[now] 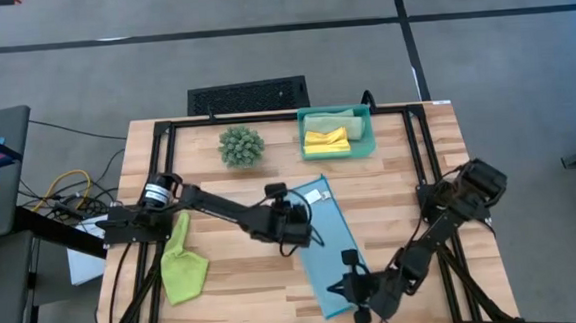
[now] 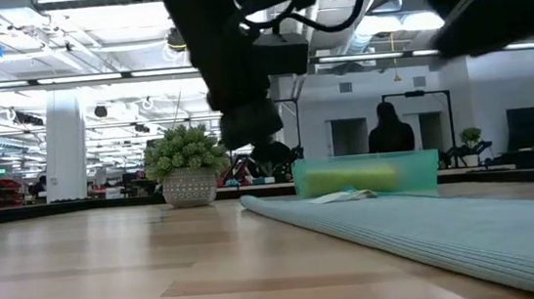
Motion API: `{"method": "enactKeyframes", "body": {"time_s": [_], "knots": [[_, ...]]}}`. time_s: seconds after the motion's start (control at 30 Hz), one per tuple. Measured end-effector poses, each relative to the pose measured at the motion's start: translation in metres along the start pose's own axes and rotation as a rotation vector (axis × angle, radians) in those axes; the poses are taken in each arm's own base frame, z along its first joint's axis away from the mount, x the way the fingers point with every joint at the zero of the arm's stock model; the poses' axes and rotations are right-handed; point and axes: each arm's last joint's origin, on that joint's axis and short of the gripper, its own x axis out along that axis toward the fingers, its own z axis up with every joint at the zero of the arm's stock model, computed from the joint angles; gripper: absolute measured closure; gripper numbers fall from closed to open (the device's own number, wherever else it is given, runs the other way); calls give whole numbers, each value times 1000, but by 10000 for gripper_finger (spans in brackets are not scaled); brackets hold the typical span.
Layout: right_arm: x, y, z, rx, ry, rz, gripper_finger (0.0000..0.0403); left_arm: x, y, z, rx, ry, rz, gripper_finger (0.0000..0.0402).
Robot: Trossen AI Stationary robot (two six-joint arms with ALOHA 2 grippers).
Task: Roll microfiber towels into tight, uniform cylinder then place into a basket
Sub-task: Roll the blue microfiber cloth
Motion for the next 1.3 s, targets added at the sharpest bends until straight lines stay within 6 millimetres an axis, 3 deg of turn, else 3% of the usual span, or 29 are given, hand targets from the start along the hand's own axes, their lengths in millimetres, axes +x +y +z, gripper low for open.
{"method": "enactKeyframes", "body": {"time_s": [0.17, 0.33, 0.5, 0.6, 0.7, 0.77, 0.87, 0.97, 1.17, 1.3], "knots": [[-5, 7, -6, -7, 25, 21, 348, 18, -4, -22, -17, 45, 38, 401], [6, 6, -18, -8, 120, 87, 332, 61, 21, -25, -142, 12, 62, 401], [37, 10, -33, -4, 81, 94, 331, 98, 56, -22, -262, -33, -35, 401], [53, -1, -32, 53, 7, -101, 331, 96, 74, -22, -248, 28, 19, 401], [60, -15, -22, 82, -46, -271, 331, 66, 83, -9, -220, 29, 104, 402], [58, -23, -16, 83, -36, -313, 331, 45, 79, -6, -209, 27, 122, 402], [38, -28, 1, 82, -22, -296, 331, 20, 57, -5, -208, -6, 49, 402], [15, -25, 5, 57, 61, -183, 331, 9, 29, -6, -222, -33, -59, 402], [2, -4, -7, 16, 184, 31, 331, 41, -12, -19, -258, -5, -117, 402], [11, 6, -27, -63, 243, 29, 331, 70, -11, -16, -253, -3, -56, 401]]}}
